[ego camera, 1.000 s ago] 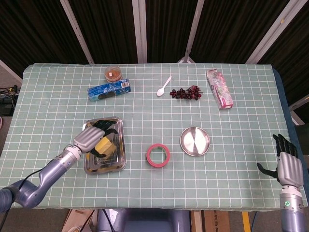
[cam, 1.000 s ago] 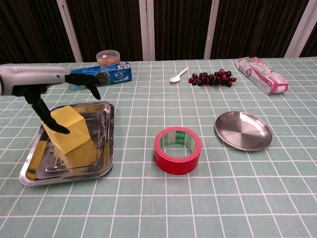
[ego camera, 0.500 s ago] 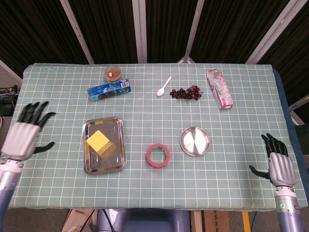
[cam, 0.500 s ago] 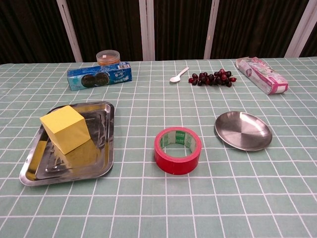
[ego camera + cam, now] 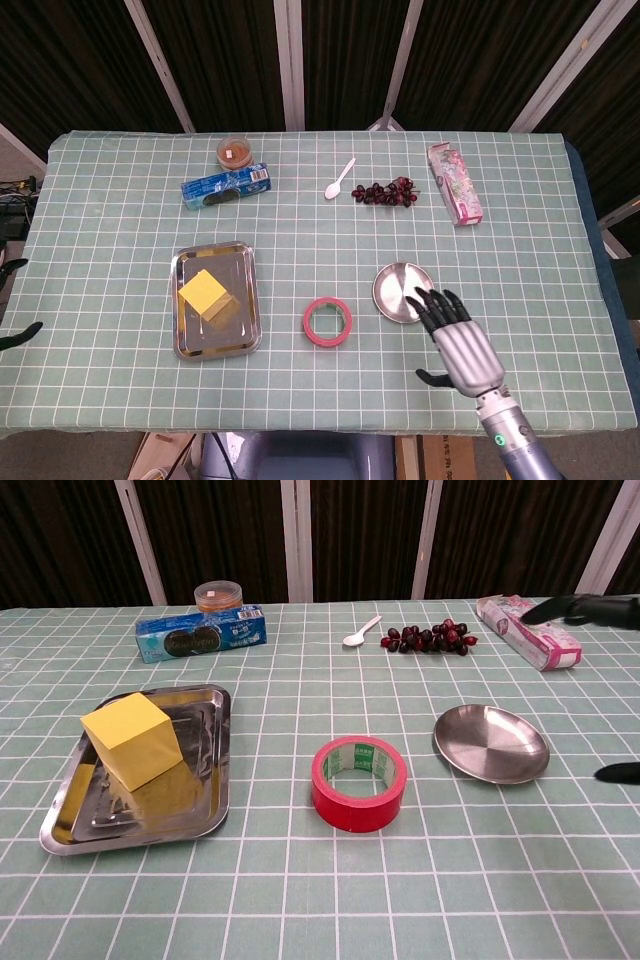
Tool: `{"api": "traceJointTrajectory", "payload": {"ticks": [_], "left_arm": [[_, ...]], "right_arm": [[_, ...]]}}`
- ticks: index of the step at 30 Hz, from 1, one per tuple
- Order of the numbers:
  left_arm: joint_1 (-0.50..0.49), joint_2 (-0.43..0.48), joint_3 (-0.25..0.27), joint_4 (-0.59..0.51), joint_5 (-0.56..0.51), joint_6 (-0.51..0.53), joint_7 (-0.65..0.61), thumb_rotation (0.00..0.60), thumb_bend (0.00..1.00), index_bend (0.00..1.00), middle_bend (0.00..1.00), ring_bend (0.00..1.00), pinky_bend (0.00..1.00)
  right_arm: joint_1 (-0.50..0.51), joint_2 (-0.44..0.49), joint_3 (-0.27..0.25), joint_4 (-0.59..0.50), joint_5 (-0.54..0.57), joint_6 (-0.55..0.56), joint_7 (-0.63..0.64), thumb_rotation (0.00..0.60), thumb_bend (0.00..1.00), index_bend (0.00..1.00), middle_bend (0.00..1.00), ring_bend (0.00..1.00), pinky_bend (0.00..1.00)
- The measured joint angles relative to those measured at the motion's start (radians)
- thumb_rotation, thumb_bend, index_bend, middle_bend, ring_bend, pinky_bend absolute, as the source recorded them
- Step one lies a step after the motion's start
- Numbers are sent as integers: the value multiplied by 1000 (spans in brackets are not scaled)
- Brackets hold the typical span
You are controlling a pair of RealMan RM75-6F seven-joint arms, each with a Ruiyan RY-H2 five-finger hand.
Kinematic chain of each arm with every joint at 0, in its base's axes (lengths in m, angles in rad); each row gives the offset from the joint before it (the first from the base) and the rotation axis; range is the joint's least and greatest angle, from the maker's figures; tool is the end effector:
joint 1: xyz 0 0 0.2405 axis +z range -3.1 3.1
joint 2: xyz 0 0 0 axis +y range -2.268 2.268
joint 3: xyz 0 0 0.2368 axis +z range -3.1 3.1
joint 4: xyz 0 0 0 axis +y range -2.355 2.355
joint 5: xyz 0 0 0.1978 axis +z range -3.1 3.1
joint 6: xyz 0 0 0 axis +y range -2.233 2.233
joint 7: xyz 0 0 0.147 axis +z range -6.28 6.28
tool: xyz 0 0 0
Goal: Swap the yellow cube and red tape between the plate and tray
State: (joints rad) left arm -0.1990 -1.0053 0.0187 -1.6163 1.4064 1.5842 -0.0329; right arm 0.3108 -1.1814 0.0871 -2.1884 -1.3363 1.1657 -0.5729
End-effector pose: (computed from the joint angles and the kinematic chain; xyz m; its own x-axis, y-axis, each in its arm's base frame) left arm -0.2853 0.2017 0.2071 0.4611 -0.0929 0.8825 0.8858 -0.0108 -0.4640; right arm -0.1321 -0.2006 0.0856 0.3769 -0.2664 0.8871 -0.9044 -0.3124 0.2905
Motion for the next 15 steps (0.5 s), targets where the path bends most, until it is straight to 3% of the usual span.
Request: {"api": "traceJointTrajectory", "payload": {"ticks": [6, 15], "left_arm": [[6, -33, -11, 21, 1, -19, 26, 600, 8, 193, 28, 0, 7], [16, -54, -42, 37, -7, -28, 44, 600, 8, 192, 28, 0, 6]], "right_arm": [[117, -117, 23, -8, 183, -86, -130, 600, 159, 64, 2, 14, 0], [310, -287, 73, 39, 480, -129, -285, 600, 128, 25, 0, 0, 0]]}}
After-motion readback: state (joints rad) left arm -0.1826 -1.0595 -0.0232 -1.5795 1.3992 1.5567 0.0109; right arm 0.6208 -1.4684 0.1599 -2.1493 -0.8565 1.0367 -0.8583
